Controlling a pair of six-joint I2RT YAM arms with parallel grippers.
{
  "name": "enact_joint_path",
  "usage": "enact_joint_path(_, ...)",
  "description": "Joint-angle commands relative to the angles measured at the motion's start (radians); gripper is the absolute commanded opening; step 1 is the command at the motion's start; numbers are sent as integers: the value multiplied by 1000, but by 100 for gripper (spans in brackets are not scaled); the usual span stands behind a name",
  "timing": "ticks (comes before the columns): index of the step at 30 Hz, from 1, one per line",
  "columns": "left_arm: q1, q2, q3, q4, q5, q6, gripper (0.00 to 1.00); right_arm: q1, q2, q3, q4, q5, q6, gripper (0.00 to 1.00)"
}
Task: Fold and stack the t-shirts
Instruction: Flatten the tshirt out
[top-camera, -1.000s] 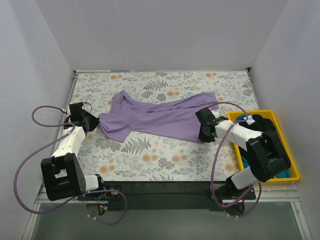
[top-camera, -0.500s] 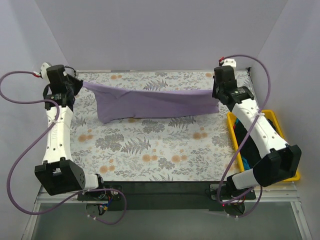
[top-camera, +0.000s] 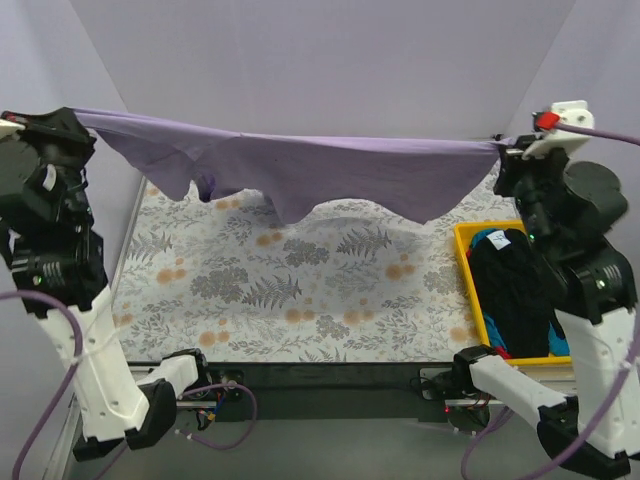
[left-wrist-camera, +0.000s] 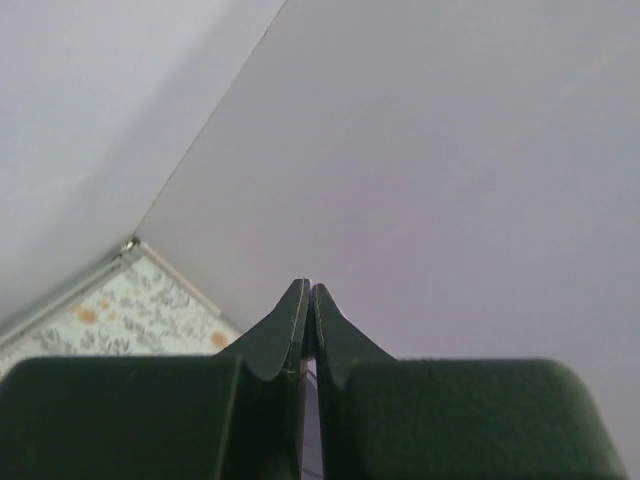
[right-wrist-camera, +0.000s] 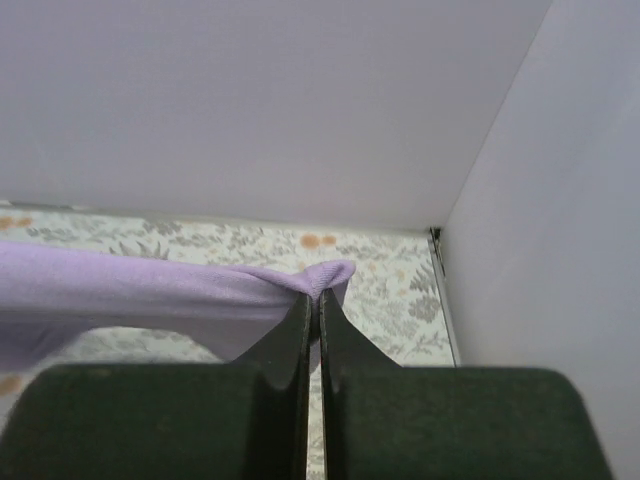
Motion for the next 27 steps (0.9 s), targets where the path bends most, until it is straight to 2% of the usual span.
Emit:
enact_joint_path(1, 12, -38, 139, 45, -117, 92, 0, -12, -76, 78, -1, -35, -87, 1)
enact_joint_path(7, -11, 20, 217, 99, -40, 173, 0, -12, -79, 167, -35, -120, -144, 1)
enact_joint_path(12, -28, 141, 250, 137, 21, 224, 0, -12, 7, 186, -42, -132, -160, 1)
enact_joint_path(17, -26, 287, 165, 220, 186, 190, 0, -11, 134, 118, -10, -123, -168, 1)
enact_joint_path(22, -34, 502, 14, 332, 337, 128, 0, -20, 309, -97, 189, -39, -191, 1)
enact_joint_path(25, -77, 635, 13, 369, 375, 147, 0, -53, 448, -171, 309, -40, -203, 1)
enact_joint_path(27, -115, 782, 45, 375, 371, 163, 0, -90, 559, -198, 396, -71, -208, 1)
